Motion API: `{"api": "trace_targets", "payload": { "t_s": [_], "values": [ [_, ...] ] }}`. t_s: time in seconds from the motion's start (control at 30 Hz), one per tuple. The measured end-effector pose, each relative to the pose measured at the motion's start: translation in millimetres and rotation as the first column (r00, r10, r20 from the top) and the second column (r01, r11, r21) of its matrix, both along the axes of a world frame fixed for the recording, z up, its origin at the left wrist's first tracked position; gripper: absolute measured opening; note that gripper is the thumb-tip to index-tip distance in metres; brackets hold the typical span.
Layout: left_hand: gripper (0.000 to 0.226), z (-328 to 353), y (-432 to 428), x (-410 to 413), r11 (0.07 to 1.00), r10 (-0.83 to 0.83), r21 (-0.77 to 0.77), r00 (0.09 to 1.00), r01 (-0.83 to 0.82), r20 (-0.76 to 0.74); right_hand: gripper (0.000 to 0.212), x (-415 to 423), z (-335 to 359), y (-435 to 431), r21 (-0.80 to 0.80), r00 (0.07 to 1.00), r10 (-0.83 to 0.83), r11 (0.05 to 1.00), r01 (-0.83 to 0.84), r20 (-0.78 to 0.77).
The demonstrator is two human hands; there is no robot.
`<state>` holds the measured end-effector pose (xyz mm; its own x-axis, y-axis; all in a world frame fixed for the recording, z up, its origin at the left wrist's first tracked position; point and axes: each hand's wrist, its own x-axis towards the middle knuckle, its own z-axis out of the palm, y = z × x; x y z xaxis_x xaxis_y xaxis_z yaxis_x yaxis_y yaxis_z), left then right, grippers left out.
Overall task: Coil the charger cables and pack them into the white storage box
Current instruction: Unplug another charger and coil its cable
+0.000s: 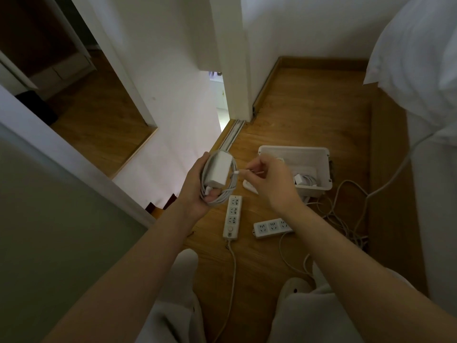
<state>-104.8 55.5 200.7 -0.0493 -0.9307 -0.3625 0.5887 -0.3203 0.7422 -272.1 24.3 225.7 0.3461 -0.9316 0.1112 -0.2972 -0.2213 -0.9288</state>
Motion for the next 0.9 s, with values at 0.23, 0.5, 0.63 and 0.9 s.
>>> {"api": "trace_targets", "payload": {
  "t_s": [0.23,0.5,0.63,0.9],
  "values": [
    [0.044,22,15,-26,0.992,-0.104,-0.027,0.908,0.126,0.405,0.011,-6,-16,-11,-0.037,0.949,-0.051,0.998,0.042,-0.311],
    [0.038,21,17,-37,0.995,-0.090,-0.007,0.886,0.104,0.455,0.053,-2,0,-13,0.448,0.994,0.061,0.894,-0.012,-0.095],
    [0.033,17,13,-38,0.997,0.072,-0.074,0.720,-0.029,0.691,0.036,-2,8,-1,0.405,0.976,0.216,0.891,-0.205,0.019],
    [0.030,12,8,-31,0.943,0.313,-0.333,0.358,-0.008,0.880,0.060,8,-4,8,0.386,0.972,0.047,0.913,-0.135,0.230]
  ]
}}
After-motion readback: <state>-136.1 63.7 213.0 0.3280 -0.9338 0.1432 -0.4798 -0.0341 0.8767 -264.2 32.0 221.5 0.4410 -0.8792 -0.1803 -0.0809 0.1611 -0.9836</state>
